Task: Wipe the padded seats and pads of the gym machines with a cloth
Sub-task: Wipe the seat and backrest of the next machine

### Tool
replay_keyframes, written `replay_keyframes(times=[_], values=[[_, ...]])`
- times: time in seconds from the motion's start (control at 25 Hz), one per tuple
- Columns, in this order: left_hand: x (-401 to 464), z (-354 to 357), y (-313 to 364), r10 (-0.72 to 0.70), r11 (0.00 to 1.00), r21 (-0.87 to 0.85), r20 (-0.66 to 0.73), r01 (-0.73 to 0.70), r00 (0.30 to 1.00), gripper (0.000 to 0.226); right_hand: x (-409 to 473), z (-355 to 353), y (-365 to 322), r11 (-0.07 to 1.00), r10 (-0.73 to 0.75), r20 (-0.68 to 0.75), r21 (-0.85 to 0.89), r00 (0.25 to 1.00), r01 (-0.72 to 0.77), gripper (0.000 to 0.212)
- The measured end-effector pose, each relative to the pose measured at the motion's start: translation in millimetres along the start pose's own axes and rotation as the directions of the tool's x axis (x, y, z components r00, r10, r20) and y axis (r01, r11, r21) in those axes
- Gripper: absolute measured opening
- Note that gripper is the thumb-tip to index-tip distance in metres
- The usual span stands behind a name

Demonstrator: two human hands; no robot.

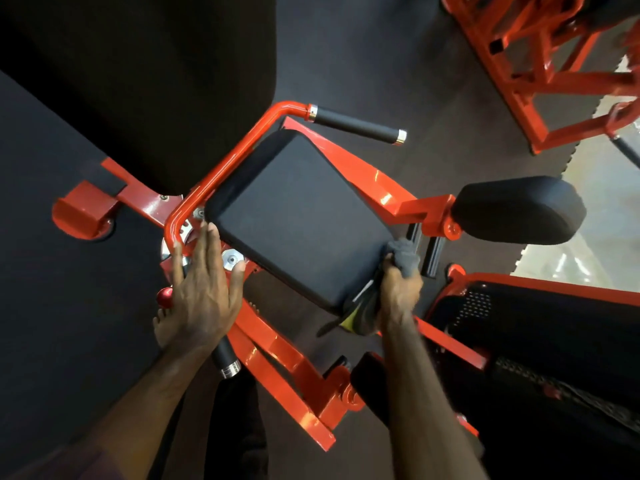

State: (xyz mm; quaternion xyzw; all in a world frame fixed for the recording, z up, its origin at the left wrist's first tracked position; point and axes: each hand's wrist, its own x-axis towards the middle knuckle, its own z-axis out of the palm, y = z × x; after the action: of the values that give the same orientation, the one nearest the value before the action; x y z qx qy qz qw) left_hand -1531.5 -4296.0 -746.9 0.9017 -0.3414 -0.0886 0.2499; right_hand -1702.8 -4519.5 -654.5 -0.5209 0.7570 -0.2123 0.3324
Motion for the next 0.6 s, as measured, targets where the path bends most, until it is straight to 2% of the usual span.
replay_keyframes(times=[0.08, 0.12, 0.2, 0.24, 0.32, 0.4, 0.48, 0.6], values=[[-7, 6, -3, 0.033, 0.999, -0.01, 0.007, -0.033, 0.999, 0.073, -24, -5, 12, 0.996, -0.067, 0.035, 0.062, 0.997, 0.065, 0.012], [-5, 3, -3, 0.029, 0.999, -0.012, 0.003, -0.029, 1.0, 0.073, -20, -5, 17, 0.997, -0.044, 0.021, 0.058, 0.999, 0.042, 0.016], [-2, 1, -2, 0.014, 1.0, -0.012, 0.039, -0.014, 0.999, 0.072, 3, -4, 14, 0.981, 0.156, -0.006, 0.115, 0.988, -0.154, 0.005], [-1, 2, -2, 0.001, 1.0, -0.03, 0.069, 0.001, 0.998, 0.073, 19, -4, 19, 0.967, 0.227, 0.002, 0.121, 0.974, -0.226, 0.012], [1, -4, 0, -0.05, 0.992, -0.111, 0.149, 0.067, 0.988, 0.072, 1, -2, 19, 0.969, 0.223, -0.049, 0.121, 0.974, -0.216, 0.019], [3, -12, -2, -0.049, 0.977, -0.195, 0.164, 0.081, 0.985, 0.07, -48, 3, 36, 0.966, 0.19, -0.119, 0.202, 0.975, -0.164, 0.011], [7, -23, -7, -0.018, 0.962, -0.262, 0.203, 0.072, 0.979, 0.071, -89, 13, 47, 0.931, 0.28, -0.185, 0.29, 0.942, -0.22, 0.016], [20, -43, -14, 0.035, 0.948, -0.306, 0.358, 0.081, 0.933, 0.08, -56, 11, 56, 0.859, 0.414, -0.146, 0.39, 0.899, -0.332, 0.012]])
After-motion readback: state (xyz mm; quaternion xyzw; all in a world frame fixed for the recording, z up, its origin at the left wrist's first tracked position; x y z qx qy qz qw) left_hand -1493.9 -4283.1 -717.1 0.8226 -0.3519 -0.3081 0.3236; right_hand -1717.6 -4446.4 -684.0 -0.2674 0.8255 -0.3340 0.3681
